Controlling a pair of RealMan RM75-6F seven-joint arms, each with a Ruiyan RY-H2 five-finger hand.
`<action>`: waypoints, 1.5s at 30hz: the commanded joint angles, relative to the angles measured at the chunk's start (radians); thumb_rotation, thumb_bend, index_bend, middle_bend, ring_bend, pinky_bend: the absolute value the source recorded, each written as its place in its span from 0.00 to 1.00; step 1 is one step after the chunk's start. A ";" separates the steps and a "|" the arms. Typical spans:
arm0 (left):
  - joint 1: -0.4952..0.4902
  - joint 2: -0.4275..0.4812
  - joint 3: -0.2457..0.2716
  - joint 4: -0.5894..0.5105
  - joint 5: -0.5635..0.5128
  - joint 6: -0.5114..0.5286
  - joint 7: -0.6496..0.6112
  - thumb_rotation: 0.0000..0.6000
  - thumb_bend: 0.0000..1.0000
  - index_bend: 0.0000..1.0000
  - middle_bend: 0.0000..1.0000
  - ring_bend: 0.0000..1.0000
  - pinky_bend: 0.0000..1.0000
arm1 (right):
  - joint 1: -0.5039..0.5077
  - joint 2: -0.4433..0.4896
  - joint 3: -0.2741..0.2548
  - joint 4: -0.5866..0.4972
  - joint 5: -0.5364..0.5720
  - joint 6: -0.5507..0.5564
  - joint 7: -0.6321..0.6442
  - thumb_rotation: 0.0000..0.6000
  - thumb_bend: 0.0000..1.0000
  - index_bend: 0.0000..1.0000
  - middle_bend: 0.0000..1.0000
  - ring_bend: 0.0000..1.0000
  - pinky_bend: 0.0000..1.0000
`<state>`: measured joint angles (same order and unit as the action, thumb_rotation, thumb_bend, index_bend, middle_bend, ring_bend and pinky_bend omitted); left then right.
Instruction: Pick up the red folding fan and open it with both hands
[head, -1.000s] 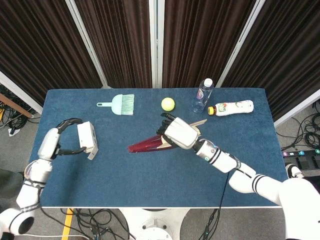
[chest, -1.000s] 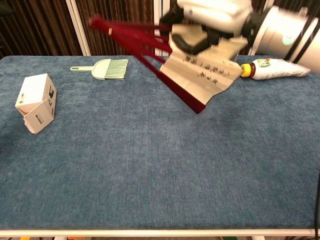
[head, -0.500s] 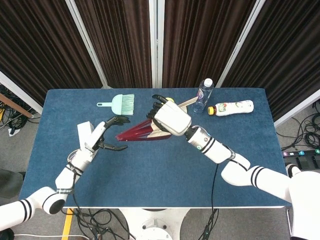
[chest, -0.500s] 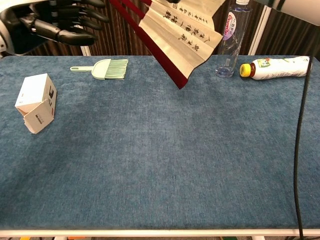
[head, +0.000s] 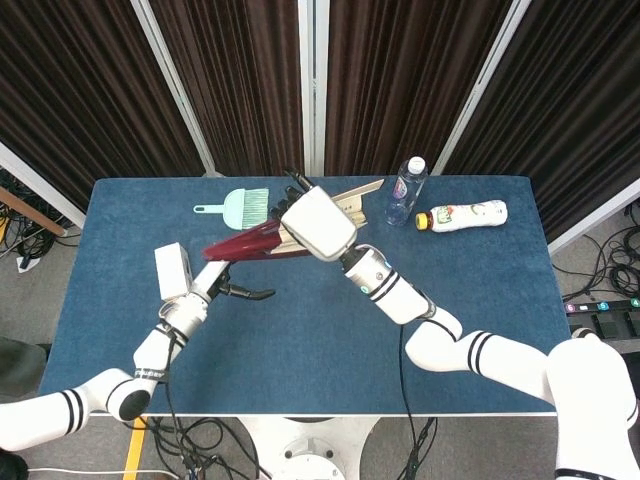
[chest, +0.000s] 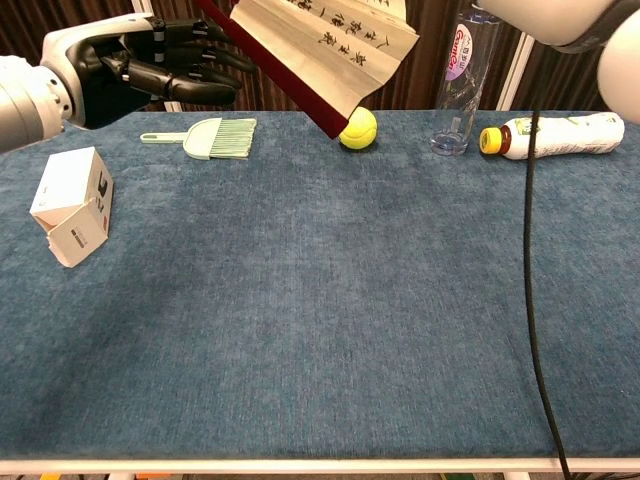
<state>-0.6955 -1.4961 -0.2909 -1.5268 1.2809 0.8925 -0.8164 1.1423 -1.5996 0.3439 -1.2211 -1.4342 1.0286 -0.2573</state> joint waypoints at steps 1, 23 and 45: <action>-0.004 -0.007 -0.005 -0.007 -0.026 -0.009 0.026 1.00 0.05 0.25 0.25 0.21 0.24 | 0.020 -0.027 0.024 0.010 0.037 0.000 -0.063 1.00 0.65 0.81 0.66 0.43 0.15; -0.020 -0.111 -0.151 -0.013 -0.379 0.010 0.156 1.00 0.03 0.50 0.48 0.33 0.34 | 0.065 -0.143 0.052 0.017 0.153 0.027 -0.238 1.00 0.65 0.81 0.66 0.43 0.12; 0.051 -0.124 -0.054 0.118 -0.235 0.290 0.559 1.00 0.29 0.81 0.81 0.60 0.53 | -0.082 0.027 -0.051 -0.185 0.098 0.077 -0.167 1.00 0.63 0.81 0.66 0.44 0.10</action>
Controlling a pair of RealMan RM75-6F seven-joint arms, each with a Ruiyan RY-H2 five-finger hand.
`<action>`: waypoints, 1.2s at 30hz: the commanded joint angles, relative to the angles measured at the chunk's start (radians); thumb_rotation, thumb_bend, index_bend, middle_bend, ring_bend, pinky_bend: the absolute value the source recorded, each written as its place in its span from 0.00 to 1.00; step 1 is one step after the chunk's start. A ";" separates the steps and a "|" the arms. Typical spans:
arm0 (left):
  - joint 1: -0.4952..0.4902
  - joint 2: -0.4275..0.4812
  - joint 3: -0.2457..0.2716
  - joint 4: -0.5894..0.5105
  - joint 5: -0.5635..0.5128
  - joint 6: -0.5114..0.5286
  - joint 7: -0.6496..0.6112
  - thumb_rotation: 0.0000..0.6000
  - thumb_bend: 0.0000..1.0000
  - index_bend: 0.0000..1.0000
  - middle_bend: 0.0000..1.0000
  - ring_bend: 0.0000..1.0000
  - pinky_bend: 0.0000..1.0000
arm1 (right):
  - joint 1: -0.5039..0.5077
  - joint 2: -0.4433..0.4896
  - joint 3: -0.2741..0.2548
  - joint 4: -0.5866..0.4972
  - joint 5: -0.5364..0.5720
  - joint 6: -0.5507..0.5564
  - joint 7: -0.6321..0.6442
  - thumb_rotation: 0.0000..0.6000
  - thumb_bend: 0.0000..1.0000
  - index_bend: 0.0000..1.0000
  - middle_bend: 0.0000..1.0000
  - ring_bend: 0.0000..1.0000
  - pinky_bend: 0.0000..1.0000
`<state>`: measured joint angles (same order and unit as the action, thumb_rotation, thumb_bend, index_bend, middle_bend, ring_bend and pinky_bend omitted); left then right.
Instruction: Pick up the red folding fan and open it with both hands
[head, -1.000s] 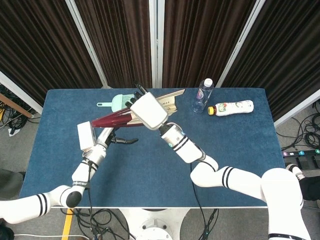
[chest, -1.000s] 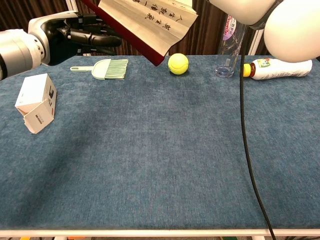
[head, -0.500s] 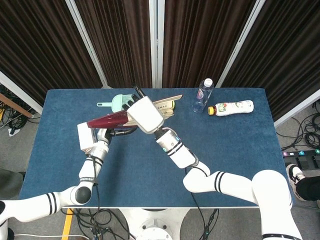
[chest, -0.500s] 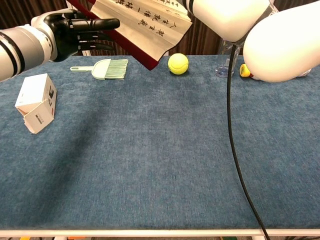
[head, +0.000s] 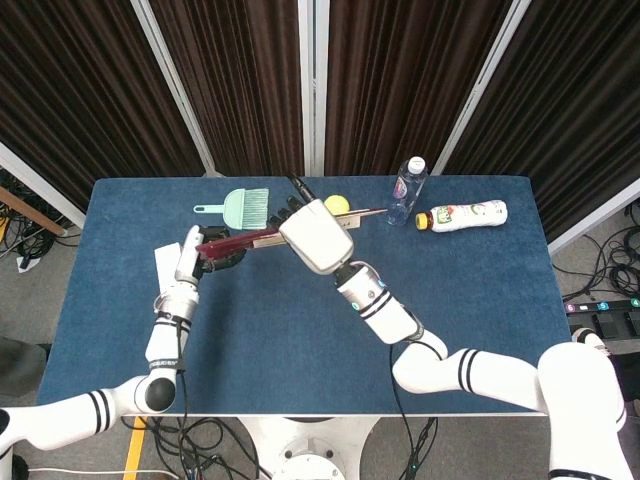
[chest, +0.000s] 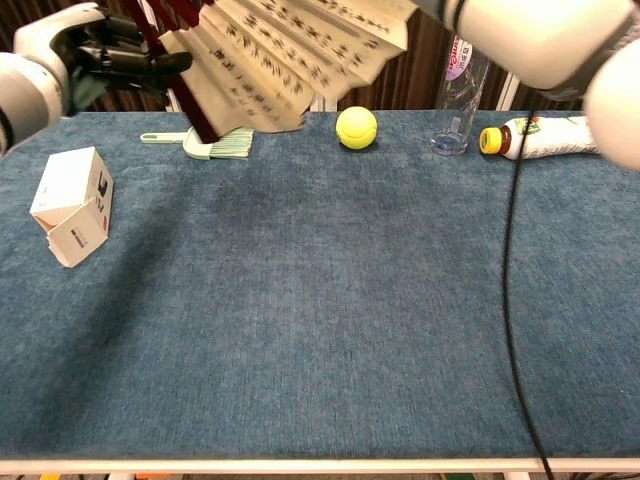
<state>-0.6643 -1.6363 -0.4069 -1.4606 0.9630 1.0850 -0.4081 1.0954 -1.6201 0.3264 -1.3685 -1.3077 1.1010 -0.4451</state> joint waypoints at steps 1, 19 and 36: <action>0.022 0.018 0.072 0.061 0.099 0.117 0.184 1.00 0.29 0.81 0.80 0.60 0.53 | -0.044 0.062 -0.045 -0.046 -0.042 0.009 0.025 1.00 0.63 0.81 0.66 0.44 0.09; 0.014 -0.068 0.198 0.235 0.338 0.334 0.757 1.00 0.28 0.78 0.78 0.60 0.53 | -0.236 0.226 -0.262 -0.142 -0.305 0.146 -0.118 1.00 0.63 0.81 0.66 0.46 0.07; 0.026 -0.236 0.287 0.442 0.452 0.351 0.979 1.00 0.27 0.76 0.76 0.60 0.53 | -0.419 0.042 -0.342 0.086 -0.348 0.248 -0.104 1.00 0.54 0.72 0.61 0.41 0.00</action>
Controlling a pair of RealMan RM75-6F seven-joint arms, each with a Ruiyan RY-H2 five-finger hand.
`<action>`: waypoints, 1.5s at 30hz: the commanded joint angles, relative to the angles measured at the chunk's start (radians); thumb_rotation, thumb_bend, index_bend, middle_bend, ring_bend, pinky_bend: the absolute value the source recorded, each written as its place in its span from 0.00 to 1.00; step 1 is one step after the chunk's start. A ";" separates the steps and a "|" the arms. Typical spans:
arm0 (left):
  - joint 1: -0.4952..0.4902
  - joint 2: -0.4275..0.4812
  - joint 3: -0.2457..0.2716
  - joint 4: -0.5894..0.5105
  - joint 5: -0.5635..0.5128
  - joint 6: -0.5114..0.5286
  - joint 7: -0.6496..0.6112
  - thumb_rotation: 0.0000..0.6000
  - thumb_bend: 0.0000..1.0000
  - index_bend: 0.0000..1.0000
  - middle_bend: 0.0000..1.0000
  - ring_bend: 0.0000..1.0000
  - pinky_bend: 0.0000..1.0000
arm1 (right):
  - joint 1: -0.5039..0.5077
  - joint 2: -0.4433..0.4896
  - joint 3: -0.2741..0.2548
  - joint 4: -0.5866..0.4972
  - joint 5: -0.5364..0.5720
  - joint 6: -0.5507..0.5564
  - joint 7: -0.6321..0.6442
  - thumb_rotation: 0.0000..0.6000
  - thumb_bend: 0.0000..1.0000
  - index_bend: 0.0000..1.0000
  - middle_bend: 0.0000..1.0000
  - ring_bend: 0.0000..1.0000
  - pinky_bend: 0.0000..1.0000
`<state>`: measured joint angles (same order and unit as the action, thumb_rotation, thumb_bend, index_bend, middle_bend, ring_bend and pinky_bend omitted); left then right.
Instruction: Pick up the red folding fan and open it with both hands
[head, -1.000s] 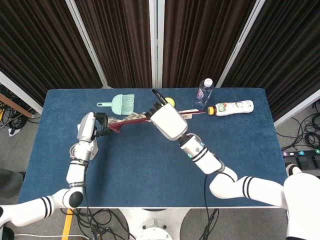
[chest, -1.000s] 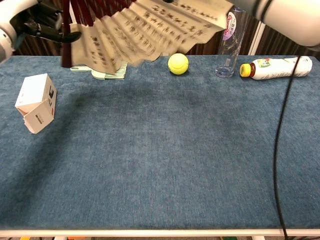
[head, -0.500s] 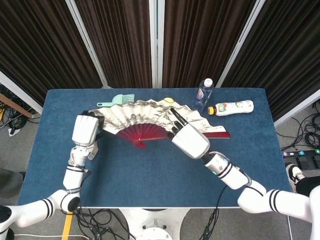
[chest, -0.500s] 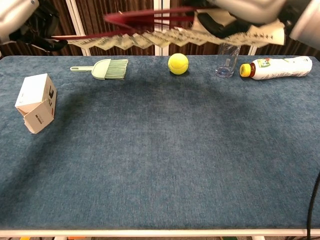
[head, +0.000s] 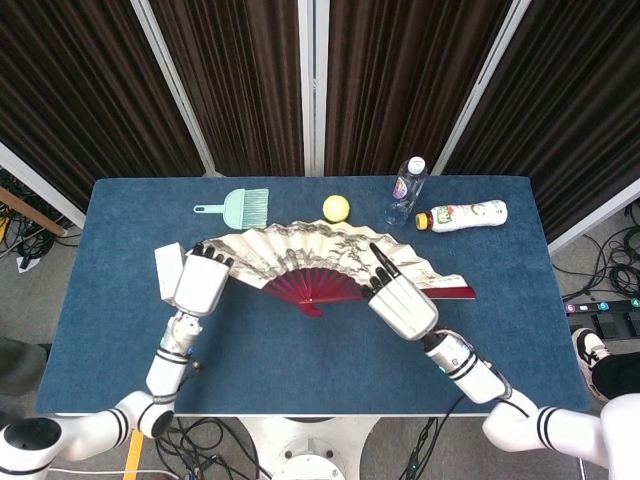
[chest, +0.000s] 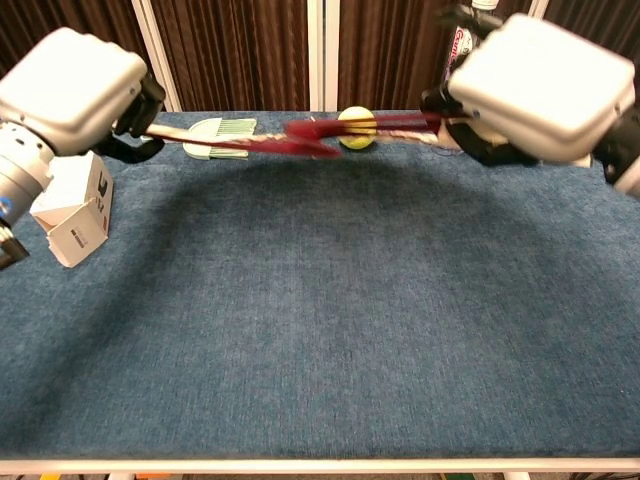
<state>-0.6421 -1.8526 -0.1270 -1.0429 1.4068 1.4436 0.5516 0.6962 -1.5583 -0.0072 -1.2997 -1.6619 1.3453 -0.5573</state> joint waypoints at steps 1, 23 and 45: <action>0.003 -0.026 0.008 0.033 0.010 -0.012 0.026 1.00 0.27 0.75 0.76 0.60 0.53 | -0.028 -0.026 -0.008 0.021 0.011 0.002 0.006 1.00 0.47 0.67 0.59 0.39 0.00; 0.013 -0.040 -0.016 -0.042 -0.004 -0.092 0.143 1.00 0.03 0.21 0.25 0.13 0.31 | -0.125 0.049 0.011 -0.199 0.301 -0.251 -0.036 1.00 0.00 0.00 0.00 0.00 0.00; 0.325 0.573 -0.010 -0.451 -0.116 -0.068 -0.392 1.00 0.00 0.21 0.20 0.09 0.22 | -0.339 0.409 0.020 -0.259 0.196 0.018 0.528 1.00 0.15 0.07 0.21 0.02 0.00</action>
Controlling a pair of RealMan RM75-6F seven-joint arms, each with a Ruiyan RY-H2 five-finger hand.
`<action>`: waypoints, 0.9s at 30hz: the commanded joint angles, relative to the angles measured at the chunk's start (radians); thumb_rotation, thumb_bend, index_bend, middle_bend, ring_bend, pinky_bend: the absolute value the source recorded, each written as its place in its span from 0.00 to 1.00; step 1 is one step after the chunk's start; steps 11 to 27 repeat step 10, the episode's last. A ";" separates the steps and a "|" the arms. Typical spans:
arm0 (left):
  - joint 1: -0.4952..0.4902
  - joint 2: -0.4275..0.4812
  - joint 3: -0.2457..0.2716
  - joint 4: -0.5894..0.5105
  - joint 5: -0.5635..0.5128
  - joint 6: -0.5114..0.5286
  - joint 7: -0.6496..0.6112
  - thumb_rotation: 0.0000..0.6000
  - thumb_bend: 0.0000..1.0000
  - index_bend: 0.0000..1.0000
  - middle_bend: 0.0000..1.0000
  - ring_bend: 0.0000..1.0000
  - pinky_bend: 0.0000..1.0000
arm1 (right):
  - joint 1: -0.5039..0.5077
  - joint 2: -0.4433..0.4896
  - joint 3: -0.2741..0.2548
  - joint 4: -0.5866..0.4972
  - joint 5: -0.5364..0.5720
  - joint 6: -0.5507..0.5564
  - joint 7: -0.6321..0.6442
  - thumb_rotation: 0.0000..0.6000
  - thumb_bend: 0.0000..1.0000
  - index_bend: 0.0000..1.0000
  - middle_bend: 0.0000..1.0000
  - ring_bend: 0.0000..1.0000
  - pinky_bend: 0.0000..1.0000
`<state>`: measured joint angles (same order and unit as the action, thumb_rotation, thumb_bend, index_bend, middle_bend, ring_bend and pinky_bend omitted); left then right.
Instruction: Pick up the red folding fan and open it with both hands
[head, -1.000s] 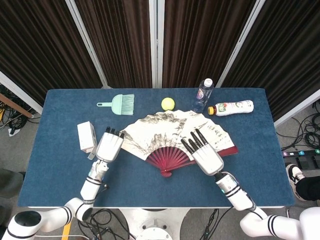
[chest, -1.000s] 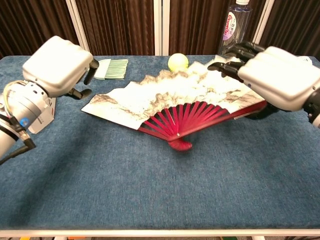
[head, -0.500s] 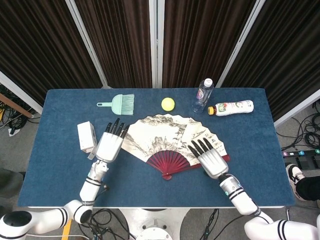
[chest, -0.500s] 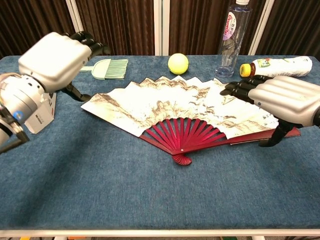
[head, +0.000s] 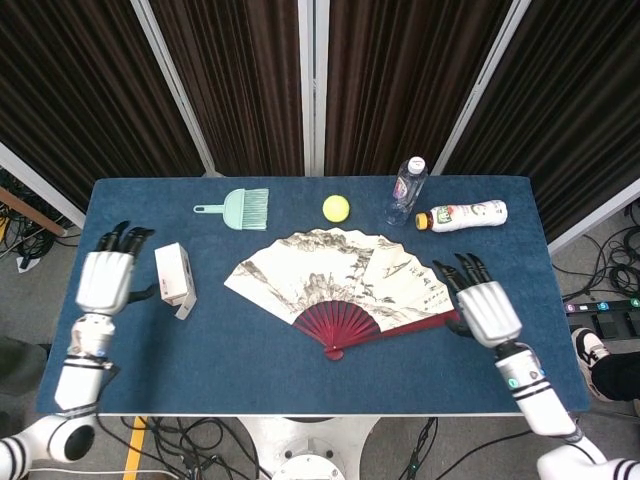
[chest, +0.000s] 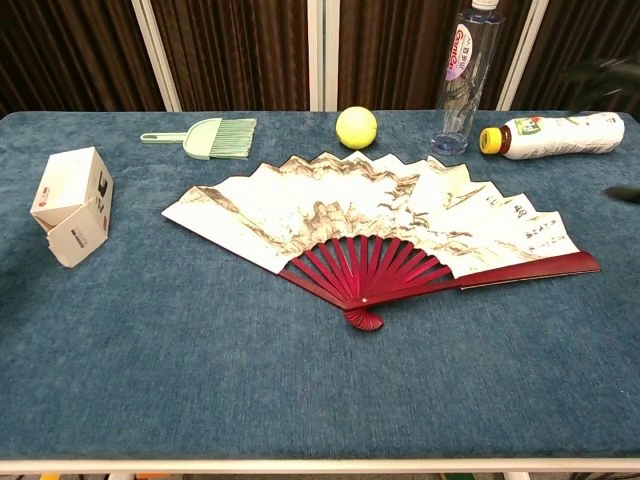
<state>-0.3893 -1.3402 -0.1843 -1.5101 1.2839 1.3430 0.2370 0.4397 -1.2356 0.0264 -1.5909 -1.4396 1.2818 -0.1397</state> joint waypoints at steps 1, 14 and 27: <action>0.091 0.072 0.058 0.019 0.008 0.042 -0.093 1.00 0.00 0.22 0.20 0.09 0.22 | -0.097 0.097 -0.016 0.035 -0.025 0.095 0.123 1.00 0.15 0.08 0.21 0.02 0.00; 0.275 0.122 0.155 -0.015 0.050 0.210 -0.128 1.00 0.00 0.22 0.20 0.09 0.21 | -0.246 0.117 -0.041 0.029 -0.015 0.235 0.166 1.00 0.15 0.11 0.22 0.02 0.00; 0.275 0.122 0.155 -0.015 0.050 0.210 -0.128 1.00 0.00 0.22 0.20 0.09 0.21 | -0.246 0.117 -0.041 0.029 -0.015 0.235 0.166 1.00 0.15 0.11 0.22 0.02 0.00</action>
